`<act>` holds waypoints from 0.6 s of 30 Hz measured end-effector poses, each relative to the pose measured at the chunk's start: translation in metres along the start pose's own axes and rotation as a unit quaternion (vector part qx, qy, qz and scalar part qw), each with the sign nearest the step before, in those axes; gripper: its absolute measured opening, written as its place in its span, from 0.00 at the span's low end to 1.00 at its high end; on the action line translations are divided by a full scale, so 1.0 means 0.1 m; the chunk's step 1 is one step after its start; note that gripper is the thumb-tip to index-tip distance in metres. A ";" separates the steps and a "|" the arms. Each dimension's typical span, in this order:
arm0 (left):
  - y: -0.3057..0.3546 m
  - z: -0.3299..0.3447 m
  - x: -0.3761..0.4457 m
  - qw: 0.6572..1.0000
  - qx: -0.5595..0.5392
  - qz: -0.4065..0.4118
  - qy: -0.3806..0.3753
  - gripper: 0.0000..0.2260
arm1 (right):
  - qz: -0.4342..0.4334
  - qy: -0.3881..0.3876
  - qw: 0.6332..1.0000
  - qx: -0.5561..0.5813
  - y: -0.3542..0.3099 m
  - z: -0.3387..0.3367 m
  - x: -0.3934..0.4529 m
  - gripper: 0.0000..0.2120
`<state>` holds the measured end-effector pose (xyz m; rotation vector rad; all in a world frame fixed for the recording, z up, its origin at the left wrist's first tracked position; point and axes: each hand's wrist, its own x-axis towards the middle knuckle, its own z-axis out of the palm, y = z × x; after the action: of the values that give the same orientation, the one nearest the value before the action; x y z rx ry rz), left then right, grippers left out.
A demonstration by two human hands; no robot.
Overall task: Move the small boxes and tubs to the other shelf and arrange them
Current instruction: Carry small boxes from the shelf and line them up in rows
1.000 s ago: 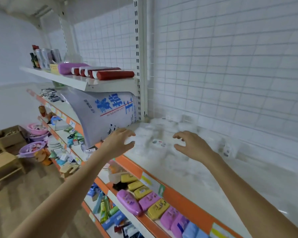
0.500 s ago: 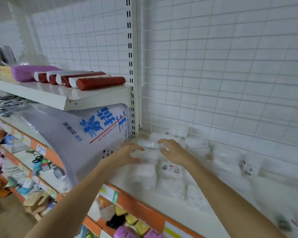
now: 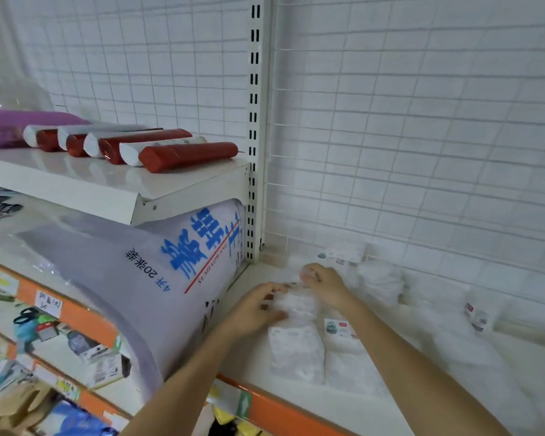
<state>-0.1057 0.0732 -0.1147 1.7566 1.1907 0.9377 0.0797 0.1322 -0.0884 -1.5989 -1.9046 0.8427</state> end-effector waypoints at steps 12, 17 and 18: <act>0.38 -0.01 0.10 0.988 -0.014 -0.023 0.152 0.14 | 0.085 0.120 0.964 0.221 0.25 -0.65 -0.59 0.10; 0.39 0.08 0.21 0.981 0.065 -0.093 0.155 0.22 | 0.094 0.077 0.973 0.195 0.33 -0.64 -0.71 0.13; 0.39 0.08 0.23 0.979 0.085 -0.111 0.149 0.23 | 0.100 0.065 0.971 0.206 0.35 -0.64 -0.73 0.13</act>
<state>-0.0782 0.0837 -0.0799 1.6059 1.6660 1.0121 0.1622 0.0732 -0.0705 -1.5546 -1.3807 1.1032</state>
